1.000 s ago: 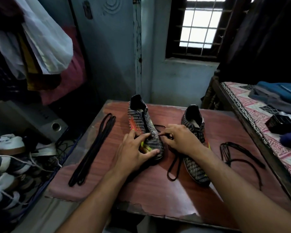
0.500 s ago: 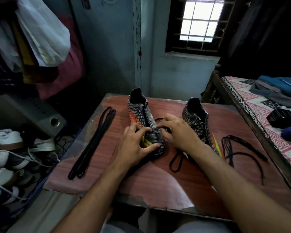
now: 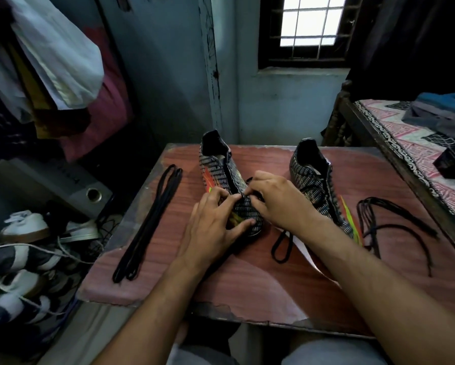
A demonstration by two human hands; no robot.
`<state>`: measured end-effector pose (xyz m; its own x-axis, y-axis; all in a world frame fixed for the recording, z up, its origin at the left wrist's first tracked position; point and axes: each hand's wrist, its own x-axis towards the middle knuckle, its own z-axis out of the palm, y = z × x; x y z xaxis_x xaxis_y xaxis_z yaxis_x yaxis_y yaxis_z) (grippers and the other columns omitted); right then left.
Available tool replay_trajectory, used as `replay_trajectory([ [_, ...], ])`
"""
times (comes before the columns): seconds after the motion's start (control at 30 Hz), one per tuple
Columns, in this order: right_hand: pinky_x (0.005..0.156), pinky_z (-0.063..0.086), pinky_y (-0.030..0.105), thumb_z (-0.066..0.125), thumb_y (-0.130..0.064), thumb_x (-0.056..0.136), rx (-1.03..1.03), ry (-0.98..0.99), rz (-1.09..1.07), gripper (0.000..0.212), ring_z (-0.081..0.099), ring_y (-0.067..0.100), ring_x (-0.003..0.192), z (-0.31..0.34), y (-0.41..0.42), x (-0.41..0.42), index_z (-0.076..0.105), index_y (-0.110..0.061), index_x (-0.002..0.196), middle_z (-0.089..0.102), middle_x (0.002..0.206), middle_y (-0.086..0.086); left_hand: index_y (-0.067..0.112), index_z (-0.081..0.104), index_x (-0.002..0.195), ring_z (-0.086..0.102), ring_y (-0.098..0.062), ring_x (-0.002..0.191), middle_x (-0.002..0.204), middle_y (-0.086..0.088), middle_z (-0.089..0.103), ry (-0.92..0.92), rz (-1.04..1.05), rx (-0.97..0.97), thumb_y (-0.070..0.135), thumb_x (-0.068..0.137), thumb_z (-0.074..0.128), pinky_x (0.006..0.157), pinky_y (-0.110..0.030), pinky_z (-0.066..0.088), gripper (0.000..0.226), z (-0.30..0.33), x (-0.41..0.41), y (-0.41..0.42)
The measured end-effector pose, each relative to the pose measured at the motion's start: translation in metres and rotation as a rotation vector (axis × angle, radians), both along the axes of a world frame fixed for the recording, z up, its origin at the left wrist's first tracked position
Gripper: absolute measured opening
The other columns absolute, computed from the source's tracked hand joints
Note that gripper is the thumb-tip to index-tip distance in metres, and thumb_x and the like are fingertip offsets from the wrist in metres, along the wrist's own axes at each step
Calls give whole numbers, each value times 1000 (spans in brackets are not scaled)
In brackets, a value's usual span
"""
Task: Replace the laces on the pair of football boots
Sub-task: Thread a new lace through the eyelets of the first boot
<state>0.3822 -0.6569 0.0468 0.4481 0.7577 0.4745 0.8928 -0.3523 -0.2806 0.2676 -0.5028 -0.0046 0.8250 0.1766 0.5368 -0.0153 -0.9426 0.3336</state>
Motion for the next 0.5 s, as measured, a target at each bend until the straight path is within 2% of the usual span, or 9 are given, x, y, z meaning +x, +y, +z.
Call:
replay_trajectory([
  [0.13,82,56,34,62,-12,96,212,87,-92,22,65,18,90,-24,6,-17,75,-10,114,63,104,-2,20,65,131,55,-21,107,119,-1,53,26,-7,-56,67,83,57,90,-42,53,68,3,0,-1],
  [0.23,87,55,34,61,-13,99,370,154,-125,21,67,15,97,-34,6,-20,75,-12,114,68,105,-2,22,66,132,55,-21,106,116,0,52,27,-38,-143,61,86,59,93,-47,52,61,5,0,2],
  [0.4,84,55,29,71,-12,92,435,128,-231,14,68,8,94,-35,0,-20,76,-20,103,72,102,-8,40,61,138,49,-11,109,118,7,43,86,-41,-121,67,83,57,90,-40,44,62,8,-6,4],
  [0.5,81,57,34,74,-12,89,409,126,-212,15,70,10,92,-36,-2,-21,77,-22,100,74,99,-8,39,60,138,51,-11,106,115,8,42,112,-35,-127,70,81,55,90,-38,43,65,10,-7,1],
])
